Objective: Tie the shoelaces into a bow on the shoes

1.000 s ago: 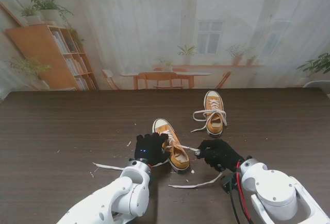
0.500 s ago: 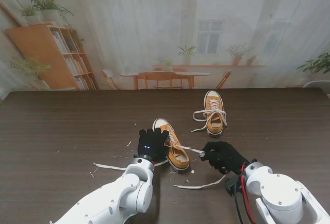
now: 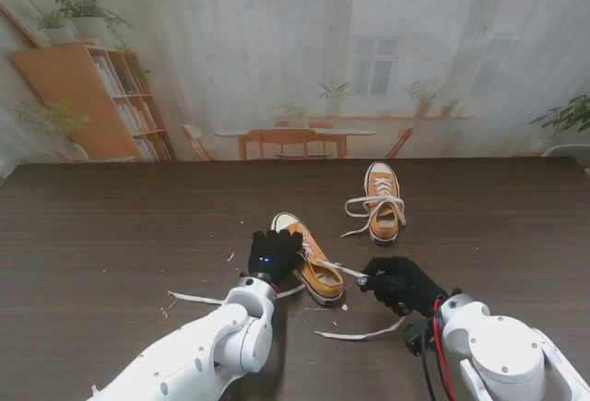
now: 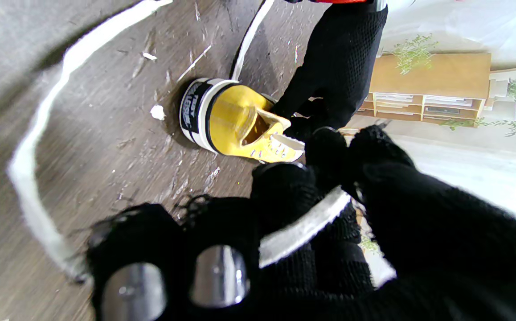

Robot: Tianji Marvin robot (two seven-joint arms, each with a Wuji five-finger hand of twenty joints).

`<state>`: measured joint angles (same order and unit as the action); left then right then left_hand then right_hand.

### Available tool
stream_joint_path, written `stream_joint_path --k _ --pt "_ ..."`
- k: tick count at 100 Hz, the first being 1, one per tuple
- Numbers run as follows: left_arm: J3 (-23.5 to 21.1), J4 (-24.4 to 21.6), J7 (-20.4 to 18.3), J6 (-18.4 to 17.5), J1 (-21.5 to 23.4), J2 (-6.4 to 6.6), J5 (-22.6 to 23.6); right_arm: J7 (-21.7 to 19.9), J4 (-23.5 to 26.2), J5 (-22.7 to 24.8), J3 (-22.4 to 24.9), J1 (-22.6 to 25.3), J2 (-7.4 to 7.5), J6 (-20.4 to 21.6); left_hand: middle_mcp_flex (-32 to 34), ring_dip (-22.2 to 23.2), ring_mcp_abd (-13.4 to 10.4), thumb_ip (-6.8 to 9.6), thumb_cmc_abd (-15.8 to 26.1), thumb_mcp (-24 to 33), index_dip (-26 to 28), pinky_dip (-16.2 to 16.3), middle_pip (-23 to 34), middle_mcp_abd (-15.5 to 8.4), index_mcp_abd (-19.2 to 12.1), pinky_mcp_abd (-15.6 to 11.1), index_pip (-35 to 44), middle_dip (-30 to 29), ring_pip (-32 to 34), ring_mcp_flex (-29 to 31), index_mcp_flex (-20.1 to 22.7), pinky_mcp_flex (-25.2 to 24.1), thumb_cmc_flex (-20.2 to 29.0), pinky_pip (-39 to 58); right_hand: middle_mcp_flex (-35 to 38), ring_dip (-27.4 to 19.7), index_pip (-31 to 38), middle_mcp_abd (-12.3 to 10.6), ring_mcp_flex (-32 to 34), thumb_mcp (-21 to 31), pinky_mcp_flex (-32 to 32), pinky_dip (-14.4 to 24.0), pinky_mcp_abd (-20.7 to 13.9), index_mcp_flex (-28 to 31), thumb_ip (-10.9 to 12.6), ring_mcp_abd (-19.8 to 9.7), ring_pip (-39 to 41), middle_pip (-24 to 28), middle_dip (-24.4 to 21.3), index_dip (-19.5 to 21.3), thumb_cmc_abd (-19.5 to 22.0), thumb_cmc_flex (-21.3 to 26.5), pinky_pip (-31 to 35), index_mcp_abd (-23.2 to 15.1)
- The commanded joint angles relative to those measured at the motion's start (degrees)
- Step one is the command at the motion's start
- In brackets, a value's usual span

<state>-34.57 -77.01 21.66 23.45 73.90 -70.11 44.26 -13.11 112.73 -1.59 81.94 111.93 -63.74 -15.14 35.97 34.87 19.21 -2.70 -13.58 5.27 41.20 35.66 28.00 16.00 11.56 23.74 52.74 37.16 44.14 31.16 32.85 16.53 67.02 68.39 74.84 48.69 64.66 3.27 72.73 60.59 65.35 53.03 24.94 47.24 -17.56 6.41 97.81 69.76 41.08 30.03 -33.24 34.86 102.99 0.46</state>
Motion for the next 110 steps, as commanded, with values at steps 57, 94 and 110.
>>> stream_joint_path --k 57,94,110 --pt "-6.37 -1.77 1.62 -9.04 4.56 0.33 -3.30 -1.06 2.47 -2.37 -0.18 1.46 0.23 0.21 12.09 1.25 -5.32 13.63 -4.21 35.91 17.79 2.44 16.76 -6.35 -2.31 0.02 25.86 13.05 6.19 9.06 3.28 6.64 -23.22 5.17 1.13 0.08 -0.03 0.95 2.17 -2.27 2.04 -0.07 0.09 1.29 2.31 -1.56 4.76 1.27 0.88 0.66 0.73 2.47 15.76 -2.13" --pt "-9.77 -3.59 4.43 -11.54 6.92 0.19 -4.00 -0.41 5.27 -4.57 -0.80 1.39 0.06 1.53 12.94 0.48 -6.24 15.95 -4.25 36.14 17.56 1.65 17.43 -7.20 -3.54 0.04 26.80 13.92 6.30 10.28 3.17 7.39 -24.30 4.80 2.59 1.56 -0.13 0.56 2.11 -0.94 2.06 1.25 0.11 2.35 2.39 -1.75 5.48 1.95 1.07 0.49 -1.23 3.16 16.99 -1.25" --pt "-12.00 -4.28 5.62 -14.93 8.69 -0.75 -9.01 -0.37 5.18 -5.02 -1.19 0.84 -0.02 0.37 15.48 -3.04 -4.47 15.23 -6.45 38.42 15.75 -1.49 12.63 -5.95 -3.41 3.38 26.68 9.81 1.62 13.38 4.85 8.00 -24.67 -0.32 2.53 1.74 -0.17 0.64 2.13 -0.97 2.07 1.44 0.10 2.32 2.32 -1.66 5.31 1.92 1.09 0.65 -1.01 3.18 16.99 -1.32"
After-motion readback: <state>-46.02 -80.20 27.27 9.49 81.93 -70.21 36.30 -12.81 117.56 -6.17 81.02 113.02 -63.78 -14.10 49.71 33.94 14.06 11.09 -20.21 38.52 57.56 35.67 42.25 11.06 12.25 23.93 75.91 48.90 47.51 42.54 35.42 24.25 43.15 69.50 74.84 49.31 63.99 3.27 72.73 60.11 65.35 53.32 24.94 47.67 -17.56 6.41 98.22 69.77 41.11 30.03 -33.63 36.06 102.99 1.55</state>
